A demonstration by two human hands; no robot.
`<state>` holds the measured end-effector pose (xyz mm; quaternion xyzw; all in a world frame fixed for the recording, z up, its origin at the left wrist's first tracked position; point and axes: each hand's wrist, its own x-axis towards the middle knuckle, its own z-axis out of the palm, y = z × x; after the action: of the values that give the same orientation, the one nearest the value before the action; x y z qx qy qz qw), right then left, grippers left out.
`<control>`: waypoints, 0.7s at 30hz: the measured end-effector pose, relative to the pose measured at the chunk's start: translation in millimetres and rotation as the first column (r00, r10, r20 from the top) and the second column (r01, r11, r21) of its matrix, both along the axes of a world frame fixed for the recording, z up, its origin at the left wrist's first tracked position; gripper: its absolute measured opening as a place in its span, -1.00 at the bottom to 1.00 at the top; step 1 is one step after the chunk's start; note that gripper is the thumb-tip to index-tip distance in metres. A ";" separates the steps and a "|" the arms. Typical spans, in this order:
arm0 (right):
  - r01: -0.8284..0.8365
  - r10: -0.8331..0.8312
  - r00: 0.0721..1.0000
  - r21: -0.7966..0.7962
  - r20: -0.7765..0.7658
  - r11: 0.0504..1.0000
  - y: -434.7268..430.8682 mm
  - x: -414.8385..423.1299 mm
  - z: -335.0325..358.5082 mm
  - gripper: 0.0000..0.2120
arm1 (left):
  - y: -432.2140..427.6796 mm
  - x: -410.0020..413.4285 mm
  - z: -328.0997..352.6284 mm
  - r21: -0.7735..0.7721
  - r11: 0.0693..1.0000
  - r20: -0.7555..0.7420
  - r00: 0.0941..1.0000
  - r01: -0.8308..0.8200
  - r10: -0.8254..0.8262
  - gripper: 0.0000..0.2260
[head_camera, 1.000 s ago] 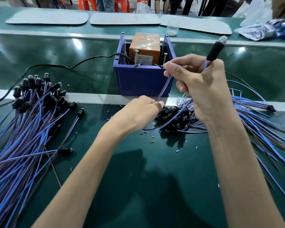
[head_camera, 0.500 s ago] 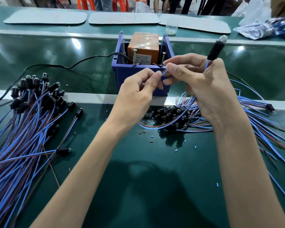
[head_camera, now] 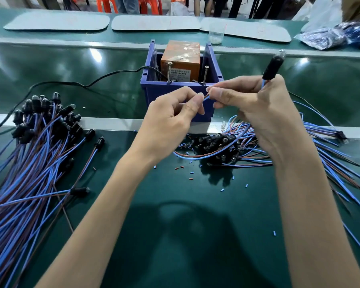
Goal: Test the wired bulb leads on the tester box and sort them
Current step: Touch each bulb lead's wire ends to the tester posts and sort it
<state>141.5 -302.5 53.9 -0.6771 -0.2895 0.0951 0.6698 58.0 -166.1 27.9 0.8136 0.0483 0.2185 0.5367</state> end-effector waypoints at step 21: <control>0.096 -0.095 0.995 -0.171 0.014 0.981 13.1 0.1 -6.7 -0.79 | 4.9 -5.6 7.1 0.296 0.943 0.033 0.988 -0.154 0.151 -0.73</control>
<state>141.6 -289.4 47.2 -0.7457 -0.2495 0.0854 0.6118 52.5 -161.2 35.0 0.8778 0.0751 0.2681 0.3899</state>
